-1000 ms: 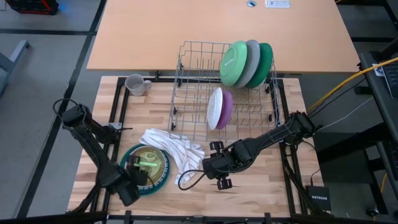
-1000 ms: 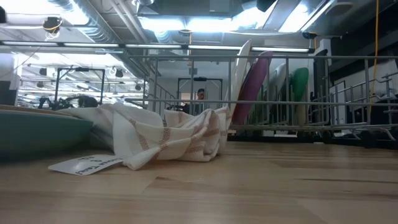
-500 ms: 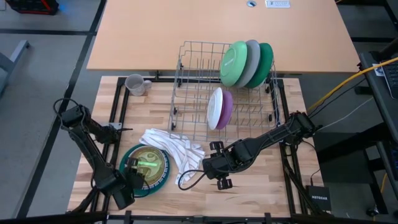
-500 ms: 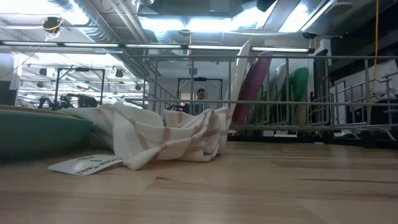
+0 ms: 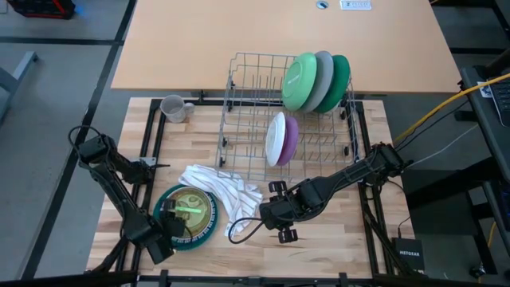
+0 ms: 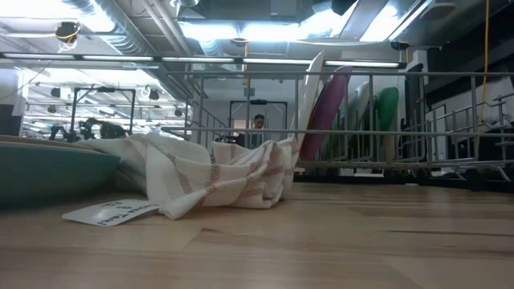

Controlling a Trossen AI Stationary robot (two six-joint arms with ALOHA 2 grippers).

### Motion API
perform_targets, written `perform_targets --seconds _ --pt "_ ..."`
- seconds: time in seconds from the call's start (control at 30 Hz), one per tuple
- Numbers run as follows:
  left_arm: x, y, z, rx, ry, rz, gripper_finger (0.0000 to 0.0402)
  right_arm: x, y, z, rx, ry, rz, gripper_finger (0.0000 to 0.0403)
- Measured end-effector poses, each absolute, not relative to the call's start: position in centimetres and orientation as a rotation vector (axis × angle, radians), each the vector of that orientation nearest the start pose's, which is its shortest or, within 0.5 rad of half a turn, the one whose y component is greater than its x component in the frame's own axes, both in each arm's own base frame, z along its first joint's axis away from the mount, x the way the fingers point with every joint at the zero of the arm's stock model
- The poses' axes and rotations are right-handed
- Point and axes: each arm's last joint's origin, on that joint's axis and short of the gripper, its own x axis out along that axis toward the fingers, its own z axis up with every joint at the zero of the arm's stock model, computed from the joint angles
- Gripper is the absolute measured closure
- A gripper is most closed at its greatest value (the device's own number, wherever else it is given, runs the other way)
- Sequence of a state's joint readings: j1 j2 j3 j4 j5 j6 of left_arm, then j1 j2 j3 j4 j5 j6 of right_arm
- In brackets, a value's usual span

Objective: Sort dishes
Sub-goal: Put the transparent green plate into the dish rack

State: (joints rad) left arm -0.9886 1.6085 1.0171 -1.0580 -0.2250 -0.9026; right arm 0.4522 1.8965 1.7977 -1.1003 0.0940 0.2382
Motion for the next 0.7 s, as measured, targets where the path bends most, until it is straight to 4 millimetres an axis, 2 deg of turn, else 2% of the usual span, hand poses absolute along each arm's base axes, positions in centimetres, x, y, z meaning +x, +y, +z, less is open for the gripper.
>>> perform_targets --seconds 0.33,0.7 --pt "14.7 -21.0 17.5 0.270 1.398 0.054 0.0294 35.1 16.8 29.9 -0.116 1.184 0.174 0.0274" --pt "15.0 -21.3 17.4 0.274 1.343 0.029 0.0364 35.1 16.8 29.9 -0.116 1.184 0.174 0.0274"
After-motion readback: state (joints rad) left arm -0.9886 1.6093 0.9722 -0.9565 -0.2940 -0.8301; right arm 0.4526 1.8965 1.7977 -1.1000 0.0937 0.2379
